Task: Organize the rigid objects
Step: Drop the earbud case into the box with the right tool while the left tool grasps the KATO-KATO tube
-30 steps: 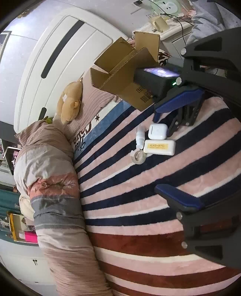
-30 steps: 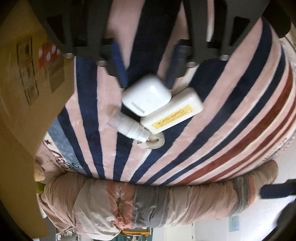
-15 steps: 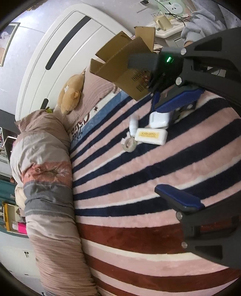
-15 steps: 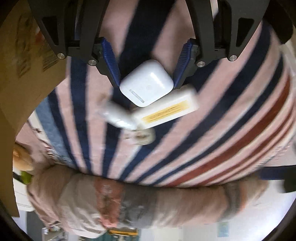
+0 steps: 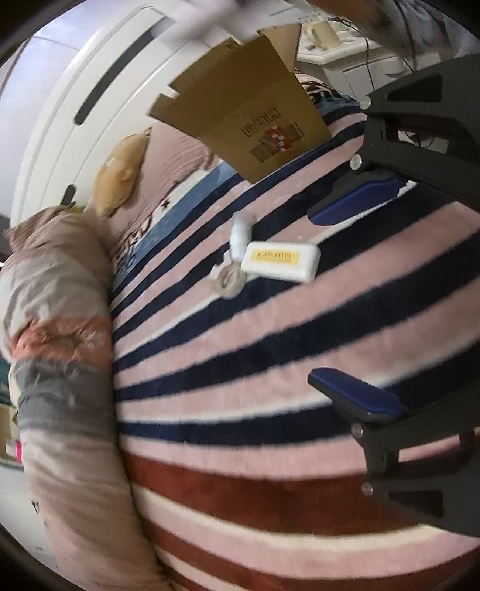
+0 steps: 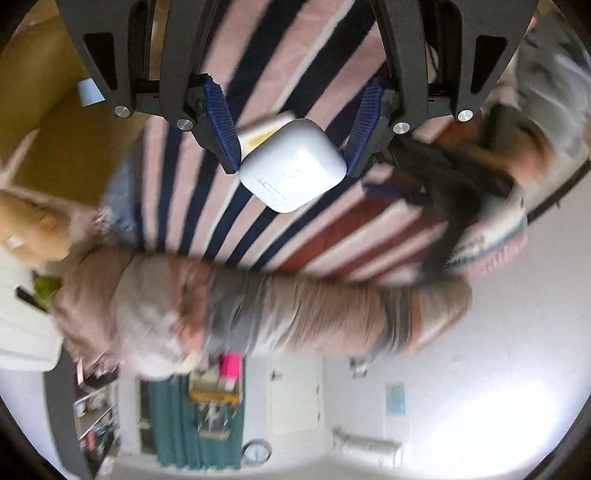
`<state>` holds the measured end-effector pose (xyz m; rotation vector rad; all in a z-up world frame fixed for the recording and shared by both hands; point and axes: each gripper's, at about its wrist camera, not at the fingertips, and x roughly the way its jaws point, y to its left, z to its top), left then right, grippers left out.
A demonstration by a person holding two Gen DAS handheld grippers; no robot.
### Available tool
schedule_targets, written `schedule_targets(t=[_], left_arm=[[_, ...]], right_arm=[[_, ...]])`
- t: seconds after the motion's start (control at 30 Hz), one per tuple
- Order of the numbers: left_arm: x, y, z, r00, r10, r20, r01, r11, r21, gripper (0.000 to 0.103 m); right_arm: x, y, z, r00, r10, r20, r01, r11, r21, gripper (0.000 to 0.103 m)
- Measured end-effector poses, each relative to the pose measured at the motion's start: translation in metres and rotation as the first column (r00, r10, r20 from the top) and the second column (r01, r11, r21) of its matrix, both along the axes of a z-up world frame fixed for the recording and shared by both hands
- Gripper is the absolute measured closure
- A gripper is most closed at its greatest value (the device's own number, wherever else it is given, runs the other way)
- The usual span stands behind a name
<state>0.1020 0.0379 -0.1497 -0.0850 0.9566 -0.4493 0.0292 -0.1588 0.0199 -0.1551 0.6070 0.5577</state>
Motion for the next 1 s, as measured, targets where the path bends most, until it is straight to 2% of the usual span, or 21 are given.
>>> schedule_targets(t=[0.1,0.17,0.2,0.27,0.33,0.4,0.6,0.67,0.8,0.9,1.0], left_arm=[[0.012,-0.027,-0.015,0.999,-0.032,-0.011,0.032,0.999,0.018,0.026],[0.023,-0.048,-0.027,0.999,-0.043,-0.019,0.044,0.998,0.038,0.03],[0.027,-0.058,-0.034,0.999,-0.049,-0.023,0.05,0.997,0.054,0.041],[0.037,-0.074,-0.045,0.998,-0.054,-0.031,0.057,0.995,0.085,0.056],[0.044,-0.087,-0.054,0.999,-0.043,-0.019,0.045,0.991,0.123,0.059],[0.047,-0.092,-0.056,1.0,-0.028,0.001,0.028,0.988,0.151,0.068],[0.043,-0.095,-0.055,0.999,-0.025,0.029,0.019,0.983,0.184,0.071],[0.041,-0.091,-0.052,1.0,-0.019,0.025,0.014,0.985,0.172,0.071],[0.029,-0.076,-0.026,0.998,-0.002,0.068,-0.009,0.986,0.166,0.071],[0.015,-0.06,0.014,0.992,0.006,0.123,-0.026,0.987,0.161,0.071],[0.0,-0.05,0.059,0.985,-0.01,0.175,-0.024,0.981,0.191,0.071]], right_arm=[[-0.001,-0.042,0.029,0.994,-0.106,0.0,0.106,0.994,-0.031,0.048],[0.004,-0.066,0.033,0.986,-0.165,-0.033,0.163,0.985,-0.065,0.048],[0.007,-0.079,0.029,0.977,-0.205,-0.052,0.199,0.974,-0.109,0.048],[0.014,-0.094,0.015,0.958,-0.276,-0.082,0.255,0.946,-0.201,0.048],[0.022,-0.107,0.001,0.943,-0.302,-0.138,0.267,0.936,-0.228,0.048],[0.027,-0.114,-0.014,0.932,-0.301,-0.2,0.255,0.939,-0.229,0.048],[0.03,-0.12,-0.021,0.918,-0.328,-0.221,0.269,0.928,-0.259,0.044],[0.027,-0.121,-0.019,0.922,-0.319,-0.219,0.266,0.934,-0.24,0.038],[0.021,-0.111,-0.002,0.951,-0.255,-0.174,0.231,0.961,-0.15,0.037],[0.008,-0.083,0.012,0.982,-0.131,-0.135,0.123,0.99,-0.064,0.037],[-0.003,-0.044,0.015,0.992,0.0,-0.129,-0.004,1.0,-0.026,0.037]])
